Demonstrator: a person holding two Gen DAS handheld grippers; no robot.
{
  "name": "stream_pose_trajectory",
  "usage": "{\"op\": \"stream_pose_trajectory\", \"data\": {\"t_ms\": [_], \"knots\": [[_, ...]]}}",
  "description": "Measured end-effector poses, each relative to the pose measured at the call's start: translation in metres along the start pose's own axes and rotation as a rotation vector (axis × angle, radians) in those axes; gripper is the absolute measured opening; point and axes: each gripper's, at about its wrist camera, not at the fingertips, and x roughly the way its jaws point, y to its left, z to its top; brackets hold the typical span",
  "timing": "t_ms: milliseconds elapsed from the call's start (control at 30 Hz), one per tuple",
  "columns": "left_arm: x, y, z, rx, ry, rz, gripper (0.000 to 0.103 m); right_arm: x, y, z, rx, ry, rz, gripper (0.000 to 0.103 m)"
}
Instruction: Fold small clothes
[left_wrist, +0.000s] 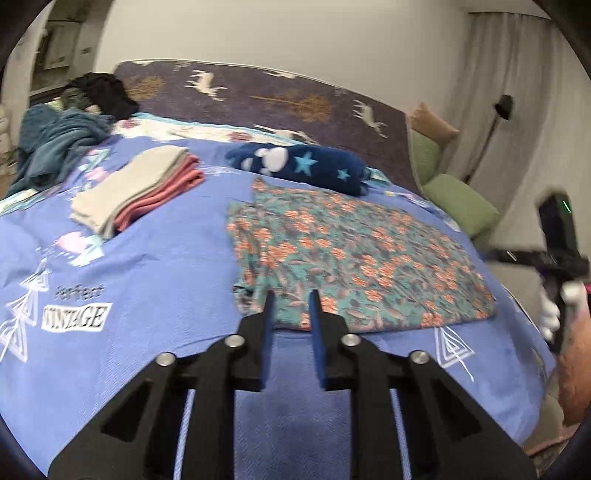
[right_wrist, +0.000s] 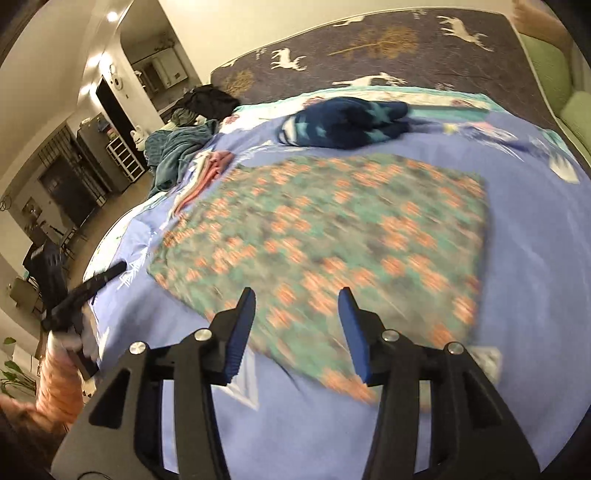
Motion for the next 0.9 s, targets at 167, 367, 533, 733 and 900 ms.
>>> {"op": "stream_pose_trajectory", "data": {"t_ms": [167, 367, 533, 733, 900], "knots": [[0.019, 0.0, 0.003, 0.072, 0.027, -0.035, 0.018, 0.057, 0.063, 0.05, -0.088, 0.052, -0.02, 0.048], [0.034, 0.028, 0.003, -0.017, 0.069, -0.152, 0.03, 0.15, 0.112, 0.119, -0.118, 0.124, -0.075, 0.048], [0.032, 0.023, 0.007, 0.05, 0.067, -0.241, 0.03, 0.239, 0.141, 0.16, -0.119, 0.208, -0.134, 0.048], [0.057, 0.032, 0.014, 0.051, 0.121, -0.188, 0.03, 0.307, 0.157, 0.174, -0.104, 0.297, -0.238, 0.048], [0.063, 0.036, 0.018, 0.04, 0.134, -0.242, 0.029, 0.339, 0.161, 0.174, -0.129, 0.331, -0.315, 0.048]]}}
